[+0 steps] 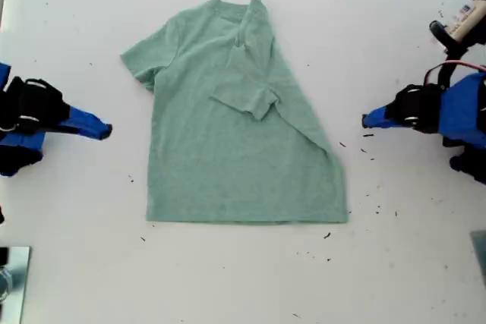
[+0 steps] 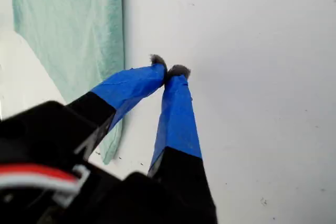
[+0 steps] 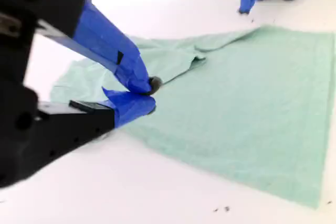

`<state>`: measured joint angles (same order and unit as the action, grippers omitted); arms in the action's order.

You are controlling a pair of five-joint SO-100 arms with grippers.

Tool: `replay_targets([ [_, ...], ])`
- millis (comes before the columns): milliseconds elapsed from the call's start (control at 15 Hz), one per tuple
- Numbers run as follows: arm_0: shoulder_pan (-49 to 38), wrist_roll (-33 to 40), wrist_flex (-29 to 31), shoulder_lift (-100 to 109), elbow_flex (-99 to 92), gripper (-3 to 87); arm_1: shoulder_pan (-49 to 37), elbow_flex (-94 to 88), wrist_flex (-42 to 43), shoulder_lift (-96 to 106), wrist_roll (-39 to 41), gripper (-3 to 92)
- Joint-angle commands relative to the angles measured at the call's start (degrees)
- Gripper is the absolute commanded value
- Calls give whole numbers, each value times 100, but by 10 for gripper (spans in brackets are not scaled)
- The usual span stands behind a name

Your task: Fold t shirt

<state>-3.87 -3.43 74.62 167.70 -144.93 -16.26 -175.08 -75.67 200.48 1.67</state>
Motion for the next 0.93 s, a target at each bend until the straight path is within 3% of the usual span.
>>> replay_targets([
  [0, -1020, 1046, 1406, -2021, 2936, -2, 35, -308, -35, 26, -26, 27],
  [133, -2171, 1573, 1652, -2681, 3683, 51, 53, -308, -35, 26, -18, 27],
  [267, -2637, 1661, 1679, -3384, 3814, 236, 123, -308, -35, 26, -18, 27],
  [533, -2988, 1793, 1679, -3718, 3735, 286, 123, -308, -35, 26, 53, 27],
  [867, -3384, 2030, 1687, -3911, 3691, 286, 149, -308, -35, 26, 123, 27],
])
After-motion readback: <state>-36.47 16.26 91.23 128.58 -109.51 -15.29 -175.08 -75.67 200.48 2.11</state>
